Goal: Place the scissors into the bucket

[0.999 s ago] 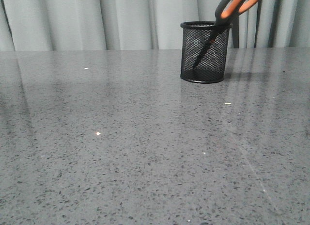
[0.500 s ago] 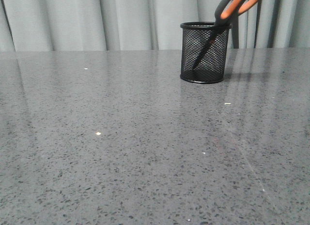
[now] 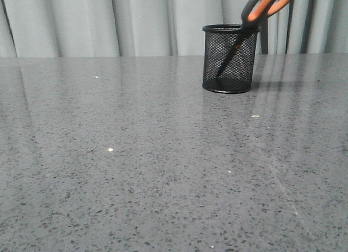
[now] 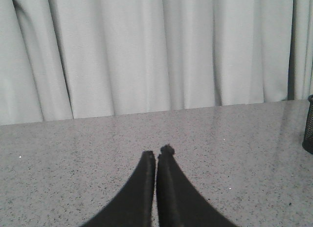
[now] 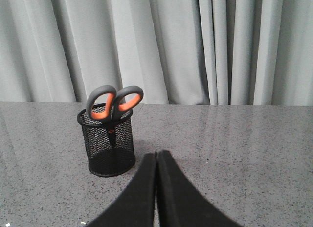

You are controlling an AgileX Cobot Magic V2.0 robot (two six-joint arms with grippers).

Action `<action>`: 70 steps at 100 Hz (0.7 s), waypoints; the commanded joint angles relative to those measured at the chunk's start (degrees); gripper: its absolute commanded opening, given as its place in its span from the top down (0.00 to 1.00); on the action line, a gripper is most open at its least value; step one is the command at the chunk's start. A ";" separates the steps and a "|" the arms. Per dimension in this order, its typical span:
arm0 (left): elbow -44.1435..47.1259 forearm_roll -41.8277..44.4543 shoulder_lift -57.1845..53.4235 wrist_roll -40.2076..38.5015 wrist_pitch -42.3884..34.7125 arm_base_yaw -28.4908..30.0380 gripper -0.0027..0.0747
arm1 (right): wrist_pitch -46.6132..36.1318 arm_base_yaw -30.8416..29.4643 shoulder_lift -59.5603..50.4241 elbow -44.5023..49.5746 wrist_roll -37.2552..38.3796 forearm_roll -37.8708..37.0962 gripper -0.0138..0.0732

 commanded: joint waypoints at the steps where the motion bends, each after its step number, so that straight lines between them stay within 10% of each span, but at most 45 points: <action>1: -1.54 -1.21 0.38 -0.03 -2.73 0.04 0.99 | -4.98 -0.30 0.20 -1.49 -0.05 0.31 0.89; 61: -1.54 -0.06 0.38 -0.03 -3.02 0.04 0.99 | -4.98 -0.30 0.20 -1.49 -0.05 0.31 0.89; 70: -0.94 13.45 0.38 -13.99 -3.29 0.04 0.99 | -4.98 -0.30 0.20 -1.49 -0.05 0.31 0.89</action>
